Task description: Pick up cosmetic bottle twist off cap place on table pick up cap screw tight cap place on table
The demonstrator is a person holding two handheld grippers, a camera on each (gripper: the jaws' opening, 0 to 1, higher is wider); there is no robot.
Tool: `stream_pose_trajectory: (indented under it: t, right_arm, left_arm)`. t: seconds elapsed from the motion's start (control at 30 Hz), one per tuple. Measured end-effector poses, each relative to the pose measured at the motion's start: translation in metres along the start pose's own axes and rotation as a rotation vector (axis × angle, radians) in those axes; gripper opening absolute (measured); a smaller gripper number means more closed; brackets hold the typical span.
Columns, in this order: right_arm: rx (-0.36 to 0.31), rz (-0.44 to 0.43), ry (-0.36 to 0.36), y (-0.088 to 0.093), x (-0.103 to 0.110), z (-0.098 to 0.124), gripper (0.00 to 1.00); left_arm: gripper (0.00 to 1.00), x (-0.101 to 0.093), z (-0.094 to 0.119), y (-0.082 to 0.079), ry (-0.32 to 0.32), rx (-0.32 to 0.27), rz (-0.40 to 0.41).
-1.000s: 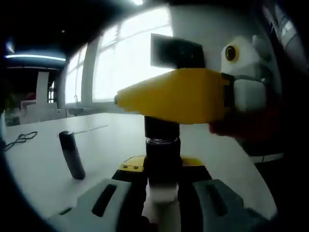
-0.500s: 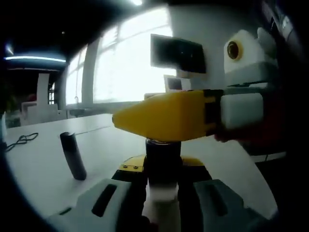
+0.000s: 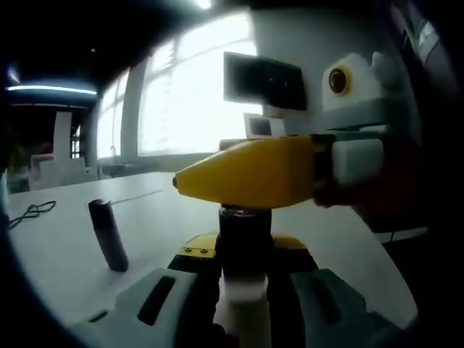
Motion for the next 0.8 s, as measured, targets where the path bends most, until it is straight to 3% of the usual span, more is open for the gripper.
stream_pose_trajectory:
  t: [0.17,0.67,0.8]
  right_arm:
    - [-0.002,0.045,-0.115,-0.0008,0.0019,-0.0008,0.17]
    - [0.011,0.029,-0.375,-0.0006,-0.0048,-0.0011,0.17]
    - [0.003,0.057,-0.474,-0.0009,-0.0041,-0.0008,0.17]
  left_arm:
    - [0.14,-0.0007,0.0005,-0.0003,0.007,0.000,0.002]
    - [0.14,-0.0068,0.0024,-0.0023,0.033,0.000,-0.007]
    - [0.14,-0.0085,0.0025,-0.0029,0.049,0.002,-0.002]
Point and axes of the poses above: the point that each gripper's makers call its tool centre point, and the gripper's own axes: z roughly backward along the fingers, x roughly to its left, y roughly out of its underside, the point moved 6 cm from there along z, roughly backward along the fingers, and after that the axes turned 1 degree about x, right-handed, at the moved point
